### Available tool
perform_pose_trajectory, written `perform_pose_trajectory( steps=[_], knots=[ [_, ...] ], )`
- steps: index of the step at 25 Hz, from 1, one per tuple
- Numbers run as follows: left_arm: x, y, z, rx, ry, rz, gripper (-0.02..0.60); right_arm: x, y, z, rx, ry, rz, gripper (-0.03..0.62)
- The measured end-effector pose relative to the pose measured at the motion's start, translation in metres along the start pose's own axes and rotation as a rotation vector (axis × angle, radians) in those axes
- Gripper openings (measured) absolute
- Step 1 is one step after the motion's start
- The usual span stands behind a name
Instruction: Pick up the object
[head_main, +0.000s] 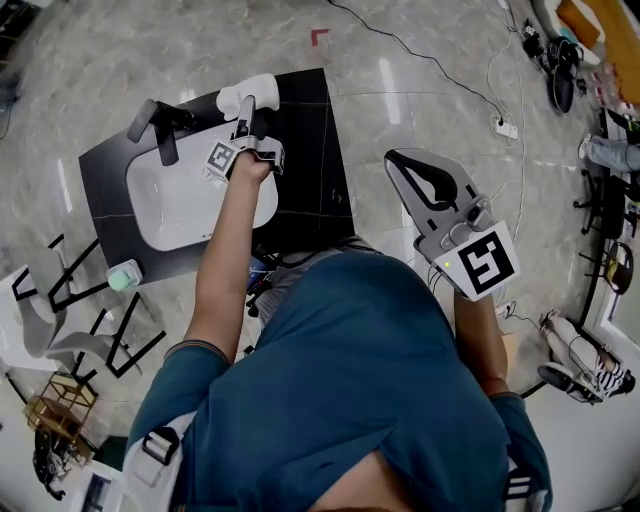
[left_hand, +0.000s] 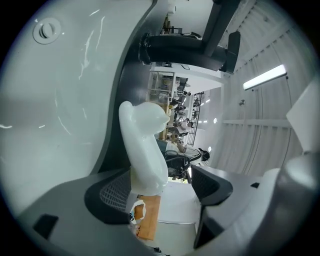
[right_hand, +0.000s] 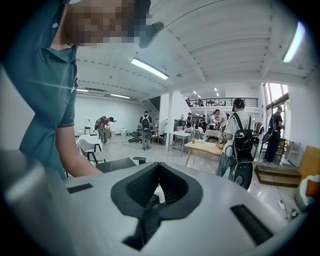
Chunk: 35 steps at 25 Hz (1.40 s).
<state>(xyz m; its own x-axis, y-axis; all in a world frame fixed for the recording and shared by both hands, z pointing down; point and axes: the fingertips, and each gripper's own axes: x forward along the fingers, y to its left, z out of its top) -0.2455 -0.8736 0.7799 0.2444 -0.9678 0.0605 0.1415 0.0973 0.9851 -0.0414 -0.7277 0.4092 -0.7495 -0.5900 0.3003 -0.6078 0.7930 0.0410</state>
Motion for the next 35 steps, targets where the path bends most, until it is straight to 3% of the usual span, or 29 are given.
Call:
perform_pose_trajectory(
  steps=[2,5,18,22,30,35],
  knots=[
    [0.002,0.013,0.005,0.015,-0.001,0.007,0.362,-0.001,-0.003,-0.003,0.004,0.006,-0.001,0.015],
    [0.007,-0.006,-0.008,-0.043,-0.023,-0.01,0.362,-0.002,-0.007,-0.007,0.012,0.014,-0.001,0.015],
    [0.02,-0.009,-0.003,-0.042,-0.049,-0.08,0.357,0.004,-0.011,-0.019,0.022,0.044,0.021,0.014],
    [0.02,-0.005,-0.002,-0.051,-0.049,-0.064,0.325,0.008,-0.01,-0.022,0.025,0.046,0.028,0.015],
    [0.016,0.014,-0.002,-0.052,-0.022,0.046,0.197,0.009,-0.007,-0.025,0.03,0.051,0.036,0.015],
    [0.016,0.016,0.001,-0.092,-0.021,0.056,0.175,0.007,-0.005,-0.026,0.033,0.05,0.037,0.015]
  ],
)
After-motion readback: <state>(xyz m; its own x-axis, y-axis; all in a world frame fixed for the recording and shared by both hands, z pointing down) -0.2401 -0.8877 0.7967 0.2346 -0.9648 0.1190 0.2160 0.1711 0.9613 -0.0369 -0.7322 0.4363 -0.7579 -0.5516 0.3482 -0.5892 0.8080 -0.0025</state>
